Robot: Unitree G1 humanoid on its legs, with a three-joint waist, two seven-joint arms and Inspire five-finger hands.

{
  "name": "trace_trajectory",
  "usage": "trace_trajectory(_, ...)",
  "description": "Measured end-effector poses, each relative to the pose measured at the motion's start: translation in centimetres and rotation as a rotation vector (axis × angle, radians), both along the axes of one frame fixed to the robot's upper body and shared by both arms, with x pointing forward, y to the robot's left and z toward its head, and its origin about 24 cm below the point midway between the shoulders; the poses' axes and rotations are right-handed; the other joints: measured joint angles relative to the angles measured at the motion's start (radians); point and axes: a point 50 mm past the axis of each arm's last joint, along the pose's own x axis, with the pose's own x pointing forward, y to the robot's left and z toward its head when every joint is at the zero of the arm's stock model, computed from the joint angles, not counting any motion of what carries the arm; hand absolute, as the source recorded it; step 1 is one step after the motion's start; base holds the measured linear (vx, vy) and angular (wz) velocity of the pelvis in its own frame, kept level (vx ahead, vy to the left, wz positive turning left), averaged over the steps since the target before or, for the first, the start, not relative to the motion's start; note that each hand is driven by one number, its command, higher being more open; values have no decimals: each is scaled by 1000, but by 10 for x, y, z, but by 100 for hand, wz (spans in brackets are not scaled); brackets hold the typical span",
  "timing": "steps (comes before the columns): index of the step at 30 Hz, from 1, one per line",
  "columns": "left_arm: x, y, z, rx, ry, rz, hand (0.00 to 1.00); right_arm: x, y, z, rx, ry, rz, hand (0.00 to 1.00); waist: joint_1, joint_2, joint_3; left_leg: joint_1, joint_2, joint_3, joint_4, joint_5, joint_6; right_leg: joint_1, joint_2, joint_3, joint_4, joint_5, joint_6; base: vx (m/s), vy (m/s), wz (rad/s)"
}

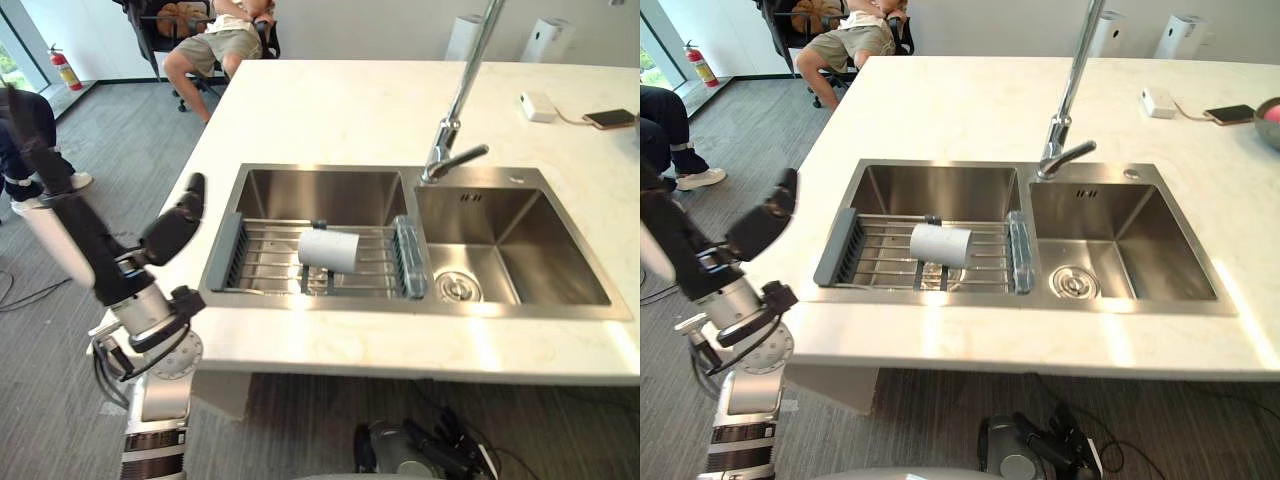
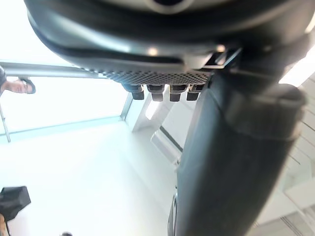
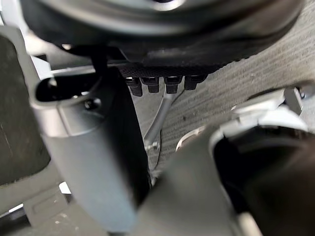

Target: Walk over to the sink, pick up the cup, carry it to the dishwasher, place the cup inside the dishwasher, then close the dishwasher door

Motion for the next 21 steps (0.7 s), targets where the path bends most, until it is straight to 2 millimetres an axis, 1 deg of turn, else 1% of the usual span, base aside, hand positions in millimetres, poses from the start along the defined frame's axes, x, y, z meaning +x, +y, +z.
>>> trace_trajectory(1,-1,-6,0,33,14,-45,100,-1,-2,0,-4,13,14,100,5,0,-4,-35,15,10,29,-21,1,50,-1,1,-44,6,9,194,-22,13)
trace_trajectory(2,-2,-8,2,50,19,-66,100,-2,-3,-1,-4,17,18,100,9,0,-10,-55,25,15,19,-26,1,60,-2,5,-57,10,15,119,15,-16)
trace_trajectory(3,-3,-12,7,95,16,-109,100,-2,-5,-1,1,17,29,100,26,2,-18,-89,42,22,-66,-11,0,62,-3,20,-64,15,23,108,68,-24)
trace_trajectory(4,-4,-16,14,150,2,-154,100,0,-11,1,-5,10,47,100,25,32,-34,-120,64,13,-213,97,-55,49,10,25,-61,13,41,115,105,-43)
trace_trajectory(5,-5,-17,15,185,7,-177,100,2,-13,0,-1,15,55,100,33,33,-35,-107,60,17,-225,98,-59,39,10,51,-52,15,54,131,153,-43)
trace_trajectory(6,-2,-19,16,273,43,-222,100,2,-13,-1,7,25,53,100,25,29,-42,-88,36,34,-277,122,-49,31,-3,69,-55,23,70,75,160,-43)
trace_trajectory(7,4,-25,18,381,92,-277,100,0,-13,-1,14,30,49,100,16,26,-45,-75,13,45,-323,145,-41,21,-19,78,-60,29,79,39,145,-23)
trace_trajectory(8,7,-28,18,440,120,-309,100,-1,-14,-2,18,34,45,100,11,27,-45,-72,3,50,-342,156,-39,16,-24,82,-64,33,85,-10,120,-6)
trace_trajectory(9,15,-34,17,564,183,-370,100,-3,-15,-2,29,41,34,100,-2,29,-44,-67,-13,53,-374,179,-37,11,-35,85,-76,43,95,-20,77,0)
trace_trajectory(10,19,-36,16,621,217,-395,100,-4,-15,-3,33,44,30,100,-9,30,-44,-65,-19,54,-387,189,-36,11,-38,86,-83,48,98,-32,70,-5)
trace_trajectory(12,31,-37,14,789,339,-455,100,-4,-16,-2,44,39,30,100,-32,34,-42,-57,-25,68,-408,202,-34,14,-37,104,-112,72,98,-37,55,-20)
trace_trajectory(15,41,-39,18,891,423,-507,100,-10,-19,-2,46,45,6,100,-46,35,-41,-56,-25,76,-416,206,-29,18,-31,111,-138,95,96,-55,16,-13)
trace_trajectory(18,45,-40,24,901,455,-544,100,-18,-23,-2,42,65,-26,100,-53,35,-41,-47,-24,79,-436,215,-19,30,-25,113,-177,119,97,-64,-2,-3)
trace_trajectory(21,49,-45,28,909,472,-575,100,-24,-26,-2,35,80,-35,100,-53,34,-42,-41,-22,83,-442,216,-18,55,-20,116,-221,146,99,-69,4,-5)
